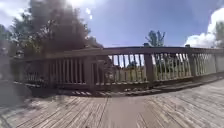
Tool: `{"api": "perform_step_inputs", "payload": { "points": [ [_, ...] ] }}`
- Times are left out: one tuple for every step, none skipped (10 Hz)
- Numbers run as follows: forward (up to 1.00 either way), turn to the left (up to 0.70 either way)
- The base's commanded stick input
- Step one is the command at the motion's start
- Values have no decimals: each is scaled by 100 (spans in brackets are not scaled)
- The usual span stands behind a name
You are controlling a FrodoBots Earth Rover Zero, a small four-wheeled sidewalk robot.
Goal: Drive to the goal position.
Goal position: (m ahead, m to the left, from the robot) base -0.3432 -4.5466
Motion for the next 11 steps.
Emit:
{"api": "perform_step_inputs", "payload": {
  "points": [
    [0, -70],
    [0, -70],
    [0, -70],
    [0, -70],
    [0, -70],
    [0, -70],
    [0, -70],
    [0, -70],
    [0, -70],
    [0, -70],
    [0, -70]
  ]
}}
